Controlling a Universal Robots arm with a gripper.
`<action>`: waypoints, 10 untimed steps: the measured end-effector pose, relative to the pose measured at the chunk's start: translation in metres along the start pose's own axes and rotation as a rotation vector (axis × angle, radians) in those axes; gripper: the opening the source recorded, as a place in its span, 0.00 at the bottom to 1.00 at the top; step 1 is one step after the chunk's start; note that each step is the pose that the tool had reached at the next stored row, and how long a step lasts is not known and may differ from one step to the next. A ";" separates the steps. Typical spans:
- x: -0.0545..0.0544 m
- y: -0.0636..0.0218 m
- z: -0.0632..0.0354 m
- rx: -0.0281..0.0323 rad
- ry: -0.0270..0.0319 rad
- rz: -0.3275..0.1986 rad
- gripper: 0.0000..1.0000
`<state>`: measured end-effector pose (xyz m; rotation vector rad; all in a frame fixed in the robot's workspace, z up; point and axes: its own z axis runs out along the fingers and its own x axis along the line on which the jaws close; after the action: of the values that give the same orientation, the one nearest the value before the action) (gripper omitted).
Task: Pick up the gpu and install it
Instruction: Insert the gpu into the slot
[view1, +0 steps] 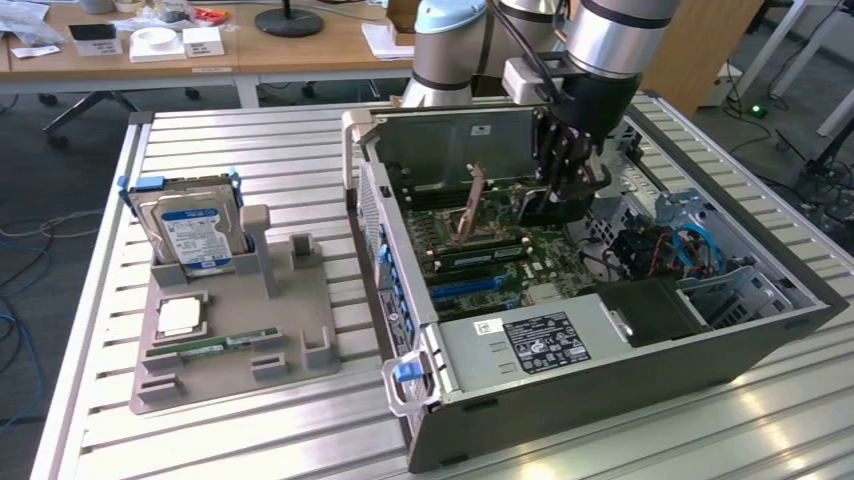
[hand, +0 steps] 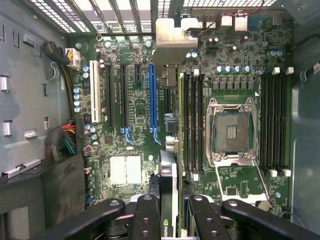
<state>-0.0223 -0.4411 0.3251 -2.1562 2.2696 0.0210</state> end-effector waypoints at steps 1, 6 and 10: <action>0.000 0.0006 0.0002 0.0001 -0.0003 0.000 0.27; 0.000 0.0010 0.0001 0.0000 0.0000 0.000 0.27; -0.001 0.0014 0.0001 0.0000 0.0001 0.000 0.27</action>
<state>-0.0236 -0.4404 0.3251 -2.1567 2.2692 0.0210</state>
